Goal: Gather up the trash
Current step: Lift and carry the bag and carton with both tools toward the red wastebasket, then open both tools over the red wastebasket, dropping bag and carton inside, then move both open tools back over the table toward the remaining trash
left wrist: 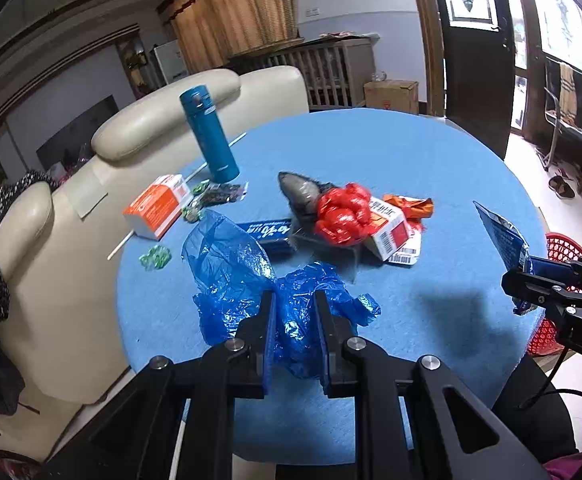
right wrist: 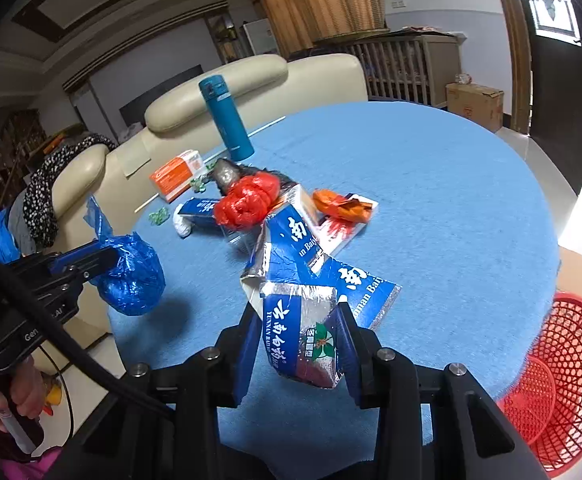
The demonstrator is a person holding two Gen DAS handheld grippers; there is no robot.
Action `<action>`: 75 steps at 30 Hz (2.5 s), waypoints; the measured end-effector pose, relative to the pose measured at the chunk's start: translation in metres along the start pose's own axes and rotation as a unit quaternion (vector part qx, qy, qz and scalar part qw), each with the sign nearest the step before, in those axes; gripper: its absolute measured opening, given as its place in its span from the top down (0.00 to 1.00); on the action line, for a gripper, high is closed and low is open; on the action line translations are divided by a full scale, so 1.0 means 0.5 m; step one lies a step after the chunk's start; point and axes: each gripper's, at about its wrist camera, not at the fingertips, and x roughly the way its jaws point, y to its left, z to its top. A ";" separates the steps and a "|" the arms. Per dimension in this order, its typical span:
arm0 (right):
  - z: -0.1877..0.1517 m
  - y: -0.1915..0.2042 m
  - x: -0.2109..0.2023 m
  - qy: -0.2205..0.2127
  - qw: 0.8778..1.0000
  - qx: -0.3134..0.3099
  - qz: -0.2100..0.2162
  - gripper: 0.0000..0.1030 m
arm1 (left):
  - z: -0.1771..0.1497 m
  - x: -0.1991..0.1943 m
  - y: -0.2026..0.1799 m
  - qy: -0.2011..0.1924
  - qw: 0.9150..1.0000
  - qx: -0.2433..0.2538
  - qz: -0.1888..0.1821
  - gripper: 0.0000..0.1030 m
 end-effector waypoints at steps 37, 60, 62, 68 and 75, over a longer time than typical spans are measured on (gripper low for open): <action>-0.204 -0.448 -0.241 -0.070 0.949 0.292 -0.096 0.61 | 0.124 0.036 -0.523 0.033 0.941 0.218 -0.256 0.80; -0.272 -0.546 -0.243 -0.061 0.925 0.364 -0.087 0.39 | 0.112 0.072 -0.517 0.044 0.948 0.186 -0.253 0.49; -0.260 -0.530 -0.236 -0.059 0.930 0.353 -0.085 0.39 | 0.112 0.063 -0.479 0.031 0.955 0.173 -0.238 0.44; -0.206 -0.459 -0.208 -0.047 0.949 0.303 -0.076 0.39 | 0.108 0.043 -0.350 -0.004 0.972 0.128 -0.195 0.40; -0.157 -0.387 -0.175 -0.029 0.964 0.256 -0.069 0.39 | 0.078 0.068 -0.208 0.001 0.985 0.070 -0.156 0.39</action>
